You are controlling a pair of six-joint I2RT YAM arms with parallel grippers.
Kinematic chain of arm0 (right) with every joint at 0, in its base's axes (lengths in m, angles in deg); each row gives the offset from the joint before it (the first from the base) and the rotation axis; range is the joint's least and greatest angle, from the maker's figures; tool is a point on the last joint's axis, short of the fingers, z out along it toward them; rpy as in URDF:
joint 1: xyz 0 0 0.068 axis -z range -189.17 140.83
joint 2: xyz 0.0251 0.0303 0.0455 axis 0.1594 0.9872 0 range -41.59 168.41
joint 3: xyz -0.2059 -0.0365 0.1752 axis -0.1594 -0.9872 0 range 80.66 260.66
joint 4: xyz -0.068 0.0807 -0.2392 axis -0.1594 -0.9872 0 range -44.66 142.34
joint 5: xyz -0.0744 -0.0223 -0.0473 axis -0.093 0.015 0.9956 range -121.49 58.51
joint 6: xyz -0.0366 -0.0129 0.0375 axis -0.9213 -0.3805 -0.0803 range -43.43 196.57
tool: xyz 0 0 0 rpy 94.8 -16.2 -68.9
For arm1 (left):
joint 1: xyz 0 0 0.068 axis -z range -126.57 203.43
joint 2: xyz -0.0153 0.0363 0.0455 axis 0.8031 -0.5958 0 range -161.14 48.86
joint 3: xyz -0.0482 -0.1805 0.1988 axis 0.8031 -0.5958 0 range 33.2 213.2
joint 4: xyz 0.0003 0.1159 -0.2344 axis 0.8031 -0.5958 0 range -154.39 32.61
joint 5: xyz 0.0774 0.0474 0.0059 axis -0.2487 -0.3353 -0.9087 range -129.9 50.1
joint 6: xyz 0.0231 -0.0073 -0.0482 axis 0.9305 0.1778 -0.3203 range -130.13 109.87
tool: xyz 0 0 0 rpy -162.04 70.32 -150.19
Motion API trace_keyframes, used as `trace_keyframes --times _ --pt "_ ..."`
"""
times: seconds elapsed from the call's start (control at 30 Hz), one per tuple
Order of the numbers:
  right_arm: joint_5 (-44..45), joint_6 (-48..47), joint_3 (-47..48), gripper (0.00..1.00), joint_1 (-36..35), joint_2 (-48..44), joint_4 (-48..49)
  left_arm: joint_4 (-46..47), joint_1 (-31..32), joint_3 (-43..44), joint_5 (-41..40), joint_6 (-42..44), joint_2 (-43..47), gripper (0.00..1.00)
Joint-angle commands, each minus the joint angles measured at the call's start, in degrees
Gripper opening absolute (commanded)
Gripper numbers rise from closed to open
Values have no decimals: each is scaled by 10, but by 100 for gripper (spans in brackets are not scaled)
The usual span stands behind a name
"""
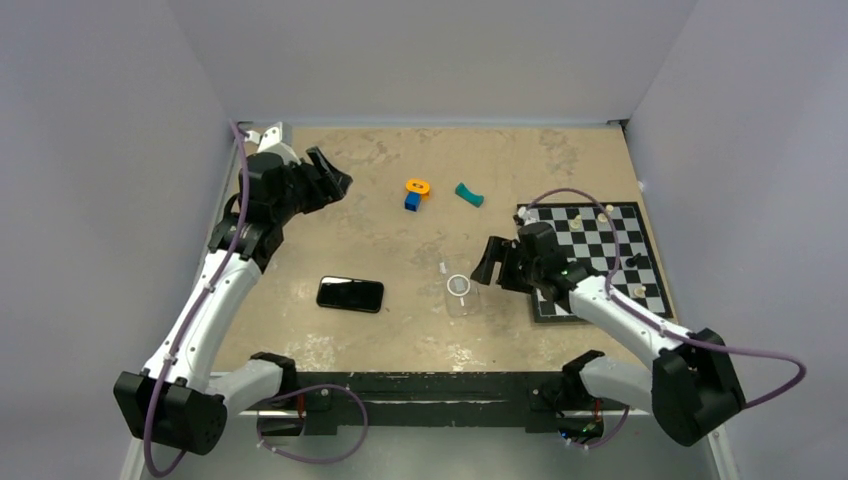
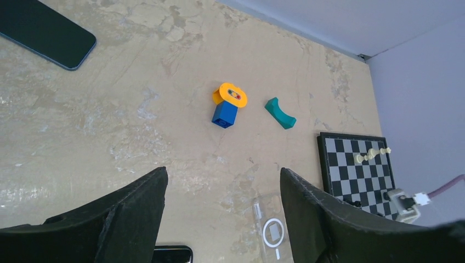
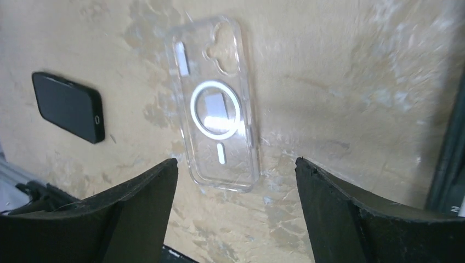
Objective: Take the phone out of the phone case
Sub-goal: Place the phone case at the center of the board, then pick up the phone at the center of the board.
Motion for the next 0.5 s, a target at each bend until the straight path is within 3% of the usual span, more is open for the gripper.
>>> trace_keyframes --times 0.0,0.2,0.47 --pt "151 -74 95 84 -65 -42 -106 15 1 16 4 33 26 78" --pt "166 -232 223 85 -217 86 -64 -6 1 12 -85 38 49 78" --pt "104 -440 388 87 -341 292 -16 -58 -5 26 -264 58 55 88"
